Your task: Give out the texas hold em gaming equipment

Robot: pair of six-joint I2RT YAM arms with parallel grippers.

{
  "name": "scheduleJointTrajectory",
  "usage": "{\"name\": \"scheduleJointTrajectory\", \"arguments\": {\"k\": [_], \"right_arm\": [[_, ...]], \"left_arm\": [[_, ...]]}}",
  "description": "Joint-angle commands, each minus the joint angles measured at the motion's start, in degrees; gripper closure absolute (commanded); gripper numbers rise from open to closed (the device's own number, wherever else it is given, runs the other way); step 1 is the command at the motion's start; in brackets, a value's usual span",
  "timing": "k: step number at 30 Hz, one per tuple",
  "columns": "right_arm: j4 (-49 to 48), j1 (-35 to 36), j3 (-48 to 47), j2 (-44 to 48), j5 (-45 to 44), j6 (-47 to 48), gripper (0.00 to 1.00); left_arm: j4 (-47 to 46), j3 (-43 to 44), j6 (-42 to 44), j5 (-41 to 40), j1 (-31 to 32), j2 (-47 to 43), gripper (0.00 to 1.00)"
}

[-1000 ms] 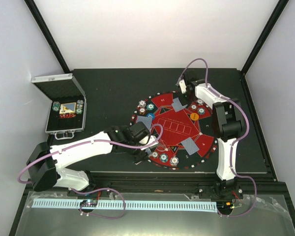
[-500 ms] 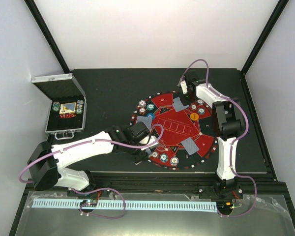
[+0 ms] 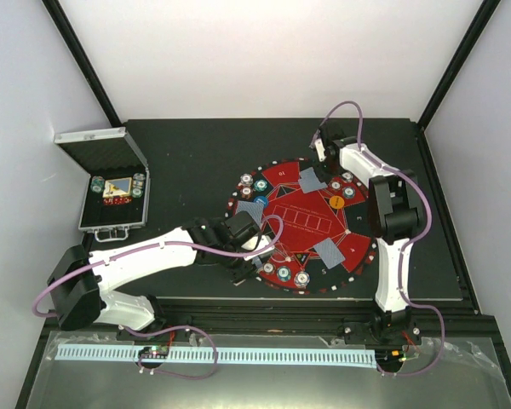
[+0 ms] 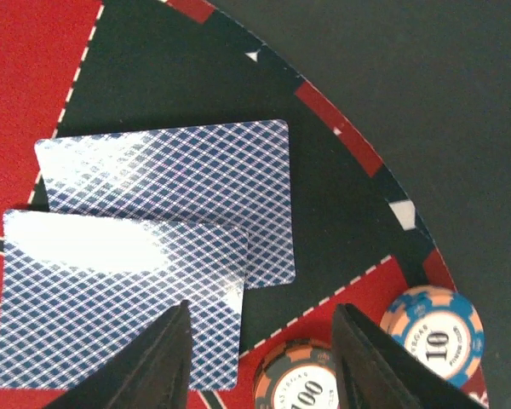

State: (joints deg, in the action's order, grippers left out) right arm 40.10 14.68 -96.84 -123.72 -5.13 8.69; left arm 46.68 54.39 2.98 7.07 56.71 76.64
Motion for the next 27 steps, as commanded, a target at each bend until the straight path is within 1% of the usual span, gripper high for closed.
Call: {"name": "scheduleJointTrajectory", "arguments": {"k": [1, 3, 6, 11, 15, 17, 19, 23, 25, 27], "right_arm": [[1.38, -0.35, 0.84, 6.94, -0.70, -3.33, 0.48], [0.61, -0.34, 4.81, 12.33, 2.07, -6.18, 0.43], [-3.12, -0.33, 16.70, 23.10, 9.37, -11.31, 0.38], [-13.33, -0.26, 40.33, 42.01, 26.76, -19.75, 0.29], [-23.21, 0.54, 56.41, 52.04, 43.93, -27.35, 0.27], [-31.64, 2.66, 63.84, 54.03, 51.28, -32.86, 0.25], [-38.72, 6.01, 68.29, 54.25, 54.17, -36.36, 0.24], [-46.26, 13.50, 69.72, 51.78, 55.33, -39.00, 0.24], [-51.68, 14.98, 69.87, 50.37, 57.72, -42.03, 0.24], [-53.12, 15.74, 68.93, 49.32, 58.70, -42.60, 0.25]], "left_arm": [[-0.14, 2.30, 0.53, 0.13, -0.19, -0.31, 0.50], [-0.02, 2.38, 0.58, 0.21, -0.19, -0.30, 0.50], [-0.01, 2.44, 0.57, 0.44, -0.19, -0.25, 0.50], [0.08, 2.72, 0.53, 1.23, -0.19, 0.30, 0.50], [0.21, 2.83, 0.67, 2.07, -0.10, 0.50, 0.50], [0.13, 2.75, 0.62, 2.28, -0.11, 0.10, 0.50], [0.00, 2.61, 0.66, 2.45, -0.10, -0.34, 0.50], [0.00, 2.56, 0.62, 2.85, -0.11, -0.70, 0.50], [0.00, 2.64, 0.71, 3.10, -0.11, -0.85, 0.50], [0.06, 2.65, 0.71, 3.30, -0.11, -0.89, 0.50]]}}
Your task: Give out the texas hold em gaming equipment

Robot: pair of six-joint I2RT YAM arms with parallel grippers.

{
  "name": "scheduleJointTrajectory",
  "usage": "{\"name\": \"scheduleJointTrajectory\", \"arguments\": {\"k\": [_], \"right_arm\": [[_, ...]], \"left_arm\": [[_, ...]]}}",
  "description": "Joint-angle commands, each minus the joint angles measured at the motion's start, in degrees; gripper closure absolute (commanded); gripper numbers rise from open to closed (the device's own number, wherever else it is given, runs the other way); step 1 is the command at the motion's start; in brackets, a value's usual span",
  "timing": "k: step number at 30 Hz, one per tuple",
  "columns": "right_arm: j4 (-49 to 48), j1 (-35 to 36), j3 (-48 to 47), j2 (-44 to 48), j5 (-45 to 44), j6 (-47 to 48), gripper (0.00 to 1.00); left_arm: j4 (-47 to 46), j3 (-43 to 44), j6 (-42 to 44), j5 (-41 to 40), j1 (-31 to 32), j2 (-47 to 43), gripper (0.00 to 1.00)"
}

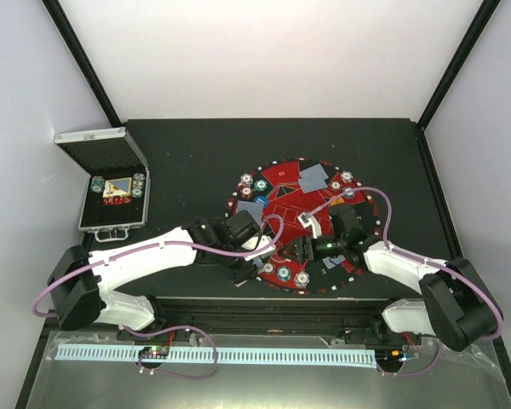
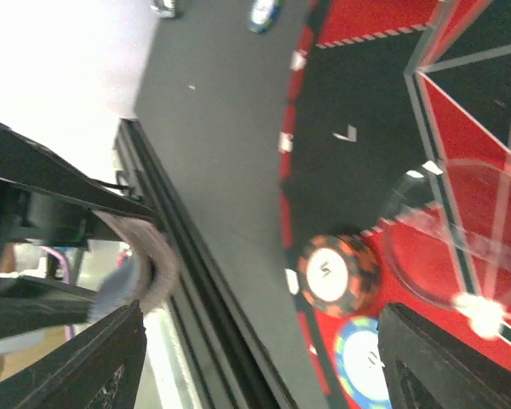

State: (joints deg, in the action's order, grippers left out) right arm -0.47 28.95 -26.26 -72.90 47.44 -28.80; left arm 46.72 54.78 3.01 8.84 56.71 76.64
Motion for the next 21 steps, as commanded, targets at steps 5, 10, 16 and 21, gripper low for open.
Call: {"name": "scheduleJointTrajectory", "arguments": {"k": [5, 10, 16, 21], "right_arm": [[-7.98, 3.17, -6.36, -5.54, 8.15, 1.02, 0.26], [-5.06, 5.63, -10.10, -10.46, 11.61, 5.10, 0.30], [-4.21, 7.60, -11.62, -13.35, 11.97, 7.40, 0.32], [-4.68, 8.79, -12.59, -16.63, 11.76, 8.49, 0.44]], "left_arm": [[-0.36, 1.91, 0.69, 1.85, -0.04, -1.22, 0.50], [-0.30, 2.00, 0.77, 2.10, -0.05, -1.22, 0.50], [-0.31, 1.99, 0.69, 1.88, -0.08, -1.41, 0.50], [-0.23, 2.06, 0.79, 2.01, -0.02, -1.40, 0.50]]}}
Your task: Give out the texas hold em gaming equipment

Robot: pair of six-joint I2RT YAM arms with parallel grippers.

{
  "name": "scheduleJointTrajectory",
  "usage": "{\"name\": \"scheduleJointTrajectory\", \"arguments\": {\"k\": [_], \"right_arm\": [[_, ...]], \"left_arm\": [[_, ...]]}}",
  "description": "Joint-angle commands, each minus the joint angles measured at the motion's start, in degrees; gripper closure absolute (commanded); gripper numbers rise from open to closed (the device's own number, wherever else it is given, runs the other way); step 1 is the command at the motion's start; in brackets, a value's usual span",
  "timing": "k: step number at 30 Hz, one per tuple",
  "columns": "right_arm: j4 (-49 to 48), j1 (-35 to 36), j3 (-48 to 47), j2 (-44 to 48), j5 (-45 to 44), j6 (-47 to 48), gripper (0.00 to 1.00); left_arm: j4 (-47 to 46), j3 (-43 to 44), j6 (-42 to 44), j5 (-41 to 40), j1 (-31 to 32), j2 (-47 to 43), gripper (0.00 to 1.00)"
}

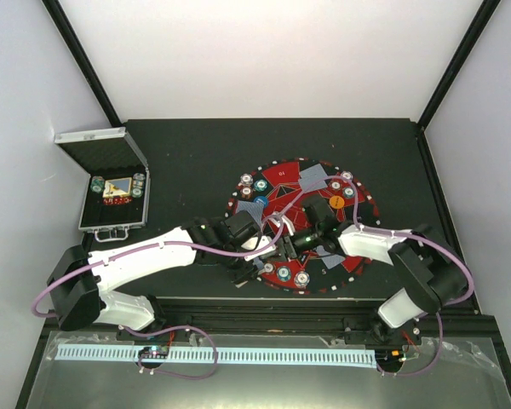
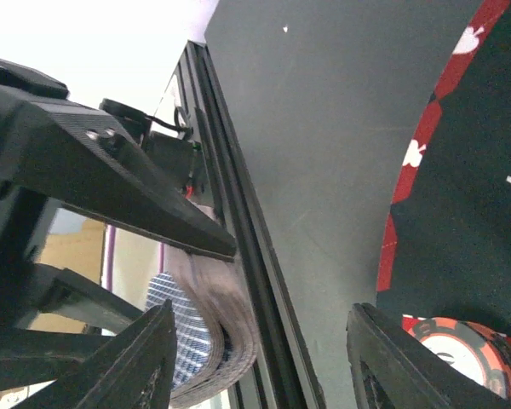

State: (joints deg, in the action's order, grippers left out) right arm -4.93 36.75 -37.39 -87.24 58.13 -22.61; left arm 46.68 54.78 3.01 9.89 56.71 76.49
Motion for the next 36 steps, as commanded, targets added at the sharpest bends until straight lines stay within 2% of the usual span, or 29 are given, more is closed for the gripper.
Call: {"name": "scheduleJointTrajectory", "arguments": {"k": [1, 10, 14, 19, 28, 36], "right_arm": [[-0.27, 1.18, -1.68, -2.84, 1.23, 2.53, 0.46], [-0.26, 2.65, -2.79, -5.81, 1.62, 5.28, 0.50], [-0.38, 2.97, -3.13, -7.12, 1.90, 6.23, 0.55], [-0.12, 3.40, -3.32, -7.87, 3.17, 6.80, 0.55], [4.36, 3.37, -2.49, -6.31, -6.60, 8.31, 0.63], [6.40, 3.33, -2.31, -4.74, -7.73, 9.24, 0.68]], "left_arm": [[-0.18, 2.08, 0.78, 1.05, -0.04, -1.30, 0.50], [-0.08, 2.19, 0.76, 1.03, -0.08, -0.97, 0.50], [-0.09, 2.20, 0.75, 1.01, -0.04, -1.02, 0.50], [0.00, 2.21, 0.69, 0.96, -0.05, -0.85, 0.50], [-0.01, 2.12, 0.73, 0.72, -0.08, -1.14, 0.50], [-0.18, 1.99, 0.69, 0.49, -0.11, -1.20, 0.50]]}}
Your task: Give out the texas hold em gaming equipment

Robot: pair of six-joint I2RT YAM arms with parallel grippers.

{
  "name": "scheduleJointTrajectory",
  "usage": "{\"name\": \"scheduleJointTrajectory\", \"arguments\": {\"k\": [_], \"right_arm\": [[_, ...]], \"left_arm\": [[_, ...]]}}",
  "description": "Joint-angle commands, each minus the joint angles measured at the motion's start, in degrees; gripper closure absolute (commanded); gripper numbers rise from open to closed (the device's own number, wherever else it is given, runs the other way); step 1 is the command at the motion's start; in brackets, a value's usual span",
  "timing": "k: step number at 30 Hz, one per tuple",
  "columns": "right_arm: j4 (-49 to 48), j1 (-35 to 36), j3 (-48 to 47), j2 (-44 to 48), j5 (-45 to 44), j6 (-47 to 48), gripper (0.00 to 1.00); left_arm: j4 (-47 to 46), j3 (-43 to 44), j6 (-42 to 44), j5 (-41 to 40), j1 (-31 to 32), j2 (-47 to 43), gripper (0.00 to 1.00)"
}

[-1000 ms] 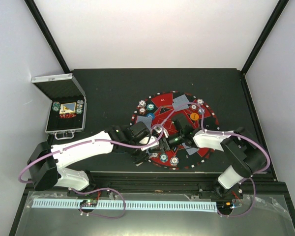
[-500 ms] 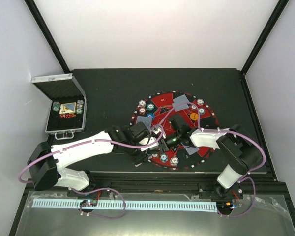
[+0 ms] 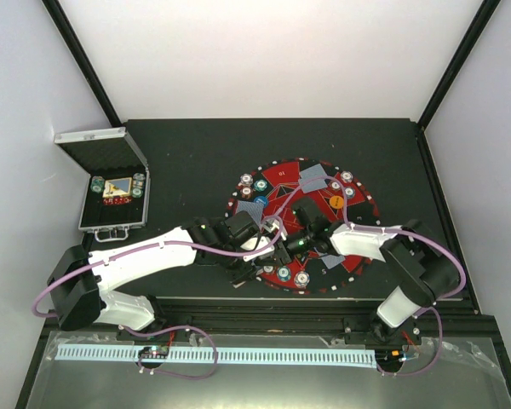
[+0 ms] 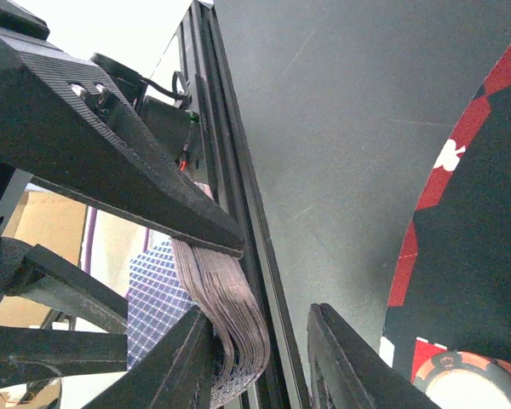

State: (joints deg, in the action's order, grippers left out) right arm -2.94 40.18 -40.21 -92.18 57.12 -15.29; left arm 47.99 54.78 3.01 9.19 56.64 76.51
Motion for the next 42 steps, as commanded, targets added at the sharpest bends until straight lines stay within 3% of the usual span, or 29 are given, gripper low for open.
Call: {"name": "scheduleJointTrajectory", "arguments": {"k": [1, 26, 38, 42], "right_arm": [[4.80, -0.17, 0.42, 0.38, -6.67, 2.12, 0.68], [9.90, -1.50, -0.40, 2.18, -5.46, 5.83, 0.79], [9.91, -1.72, -0.23, 3.28, -4.36, 5.70, 0.99], [9.43, -1.97, 0.17, 4.35, -4.08, 4.95, 0.99]], "left_arm": [[-1.49, 1.99, 0.69, 1.18, -0.04, -1.19, 0.50], [-1.29, 2.13, 0.69, 0.96, -0.04, -0.75, 0.50], [-1.36, 2.17, 0.71, 0.86, -0.04, -0.47, 0.50], [-1.36, 2.21, 0.69, 0.91, -0.04, -0.40, 0.50]]}}
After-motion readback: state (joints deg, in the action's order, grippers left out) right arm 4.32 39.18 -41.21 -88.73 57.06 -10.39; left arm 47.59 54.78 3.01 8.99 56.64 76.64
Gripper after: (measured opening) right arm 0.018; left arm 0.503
